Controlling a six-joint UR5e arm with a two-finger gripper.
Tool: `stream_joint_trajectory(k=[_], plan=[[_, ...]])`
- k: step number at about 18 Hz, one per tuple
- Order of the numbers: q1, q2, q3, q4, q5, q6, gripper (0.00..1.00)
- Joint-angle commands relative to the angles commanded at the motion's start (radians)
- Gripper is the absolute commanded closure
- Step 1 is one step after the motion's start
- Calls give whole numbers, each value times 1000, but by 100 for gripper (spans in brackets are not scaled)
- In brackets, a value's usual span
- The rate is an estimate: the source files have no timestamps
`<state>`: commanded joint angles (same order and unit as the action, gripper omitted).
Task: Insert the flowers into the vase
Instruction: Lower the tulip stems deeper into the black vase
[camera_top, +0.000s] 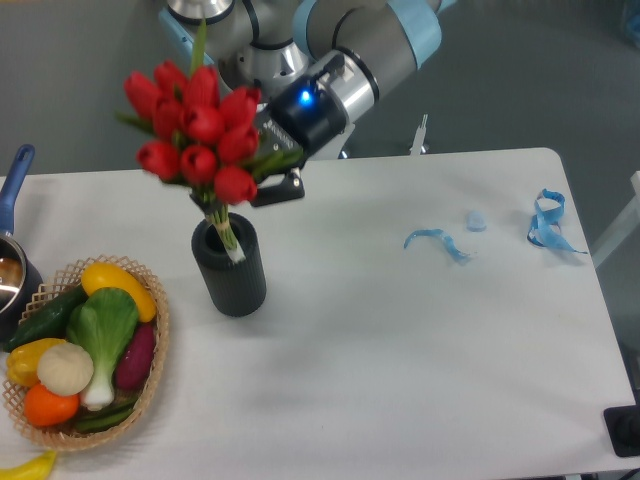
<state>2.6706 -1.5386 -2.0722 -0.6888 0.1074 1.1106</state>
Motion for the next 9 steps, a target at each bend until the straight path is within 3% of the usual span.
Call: stream_joint_trajectory(k=[9], plan=[[5, 55, -80, 0, -2, 32, 93]])
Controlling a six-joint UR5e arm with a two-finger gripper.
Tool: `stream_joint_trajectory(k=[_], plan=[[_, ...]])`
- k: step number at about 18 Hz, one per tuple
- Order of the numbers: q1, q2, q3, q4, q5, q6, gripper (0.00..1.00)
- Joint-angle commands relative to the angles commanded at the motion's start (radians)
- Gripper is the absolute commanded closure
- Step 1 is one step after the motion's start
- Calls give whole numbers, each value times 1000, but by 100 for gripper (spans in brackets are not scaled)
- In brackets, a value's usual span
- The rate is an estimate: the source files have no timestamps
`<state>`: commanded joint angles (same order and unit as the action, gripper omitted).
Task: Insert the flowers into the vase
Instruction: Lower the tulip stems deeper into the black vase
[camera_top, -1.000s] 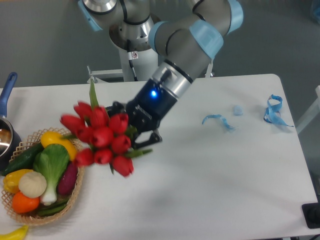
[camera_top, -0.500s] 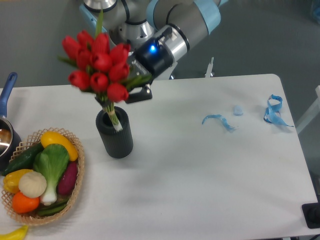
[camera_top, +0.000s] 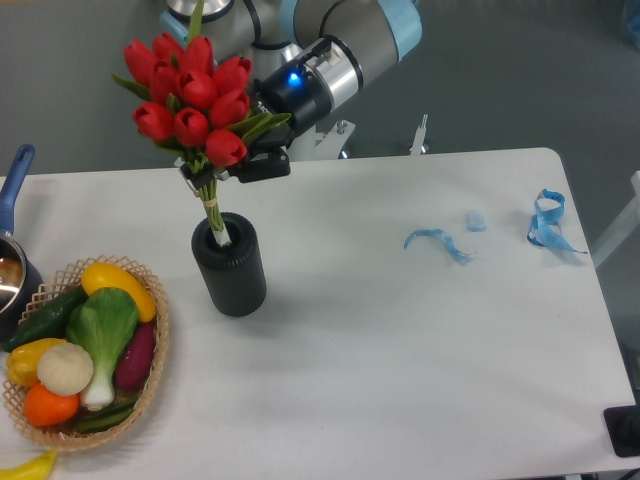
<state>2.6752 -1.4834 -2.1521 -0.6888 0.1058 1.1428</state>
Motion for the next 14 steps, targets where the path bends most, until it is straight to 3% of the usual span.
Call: stream_joint_trajectory(k=[7, 14], plan=[[0, 5, -80, 0, 2, 113, 92], [23, 8, -114, -2, 3, 149, 89]])
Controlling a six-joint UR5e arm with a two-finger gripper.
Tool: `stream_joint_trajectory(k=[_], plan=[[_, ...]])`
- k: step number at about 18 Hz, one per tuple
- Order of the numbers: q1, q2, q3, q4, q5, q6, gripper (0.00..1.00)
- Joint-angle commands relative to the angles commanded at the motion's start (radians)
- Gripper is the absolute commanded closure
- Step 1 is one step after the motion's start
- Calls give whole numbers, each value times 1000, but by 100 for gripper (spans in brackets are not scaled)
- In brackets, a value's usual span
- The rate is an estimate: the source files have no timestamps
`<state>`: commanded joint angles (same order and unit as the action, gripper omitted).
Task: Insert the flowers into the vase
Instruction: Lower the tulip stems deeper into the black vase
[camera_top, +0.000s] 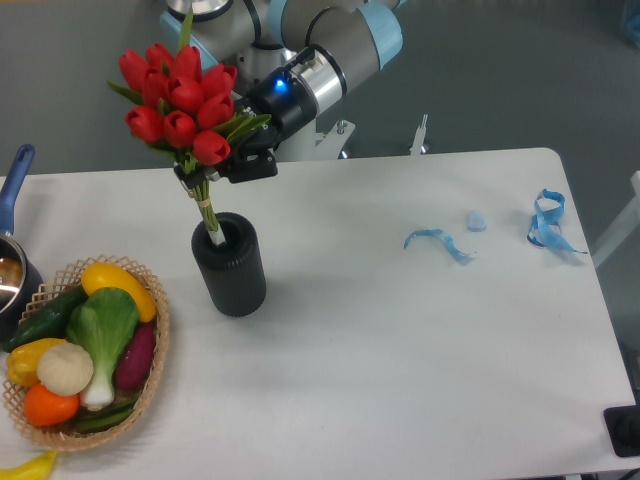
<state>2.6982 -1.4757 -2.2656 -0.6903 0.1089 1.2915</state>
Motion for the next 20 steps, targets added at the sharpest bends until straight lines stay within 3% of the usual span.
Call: stream_joint_trajectory(k=[8, 16, 20], plan=[[51, -34, -55, -3, 9, 110, 84], [46, -121, -61, -3, 12, 172, 81], [43, -138, -61, 0, 37, 177, 79]])
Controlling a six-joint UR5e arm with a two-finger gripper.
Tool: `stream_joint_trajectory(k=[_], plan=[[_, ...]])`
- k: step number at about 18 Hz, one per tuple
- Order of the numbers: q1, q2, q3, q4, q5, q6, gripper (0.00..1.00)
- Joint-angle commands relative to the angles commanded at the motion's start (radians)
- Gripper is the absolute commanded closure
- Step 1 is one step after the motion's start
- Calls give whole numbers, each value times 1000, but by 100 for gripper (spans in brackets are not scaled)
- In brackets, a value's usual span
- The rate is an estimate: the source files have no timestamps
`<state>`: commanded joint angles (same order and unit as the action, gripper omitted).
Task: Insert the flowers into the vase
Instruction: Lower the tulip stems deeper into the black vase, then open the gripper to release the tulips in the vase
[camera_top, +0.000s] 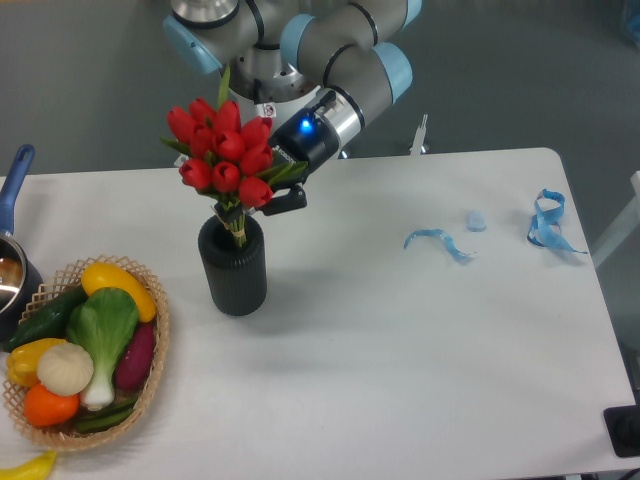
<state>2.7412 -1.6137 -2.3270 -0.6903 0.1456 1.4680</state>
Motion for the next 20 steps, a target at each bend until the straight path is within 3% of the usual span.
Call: stream_joint_trajectory(k=[14, 16, 20], plan=[[-12, -20, -6, 0, 22, 0, 20], [-12, -18, -12, 0, 22, -2, 0], [-11, -17, -20, 2, 22, -2, 0]])
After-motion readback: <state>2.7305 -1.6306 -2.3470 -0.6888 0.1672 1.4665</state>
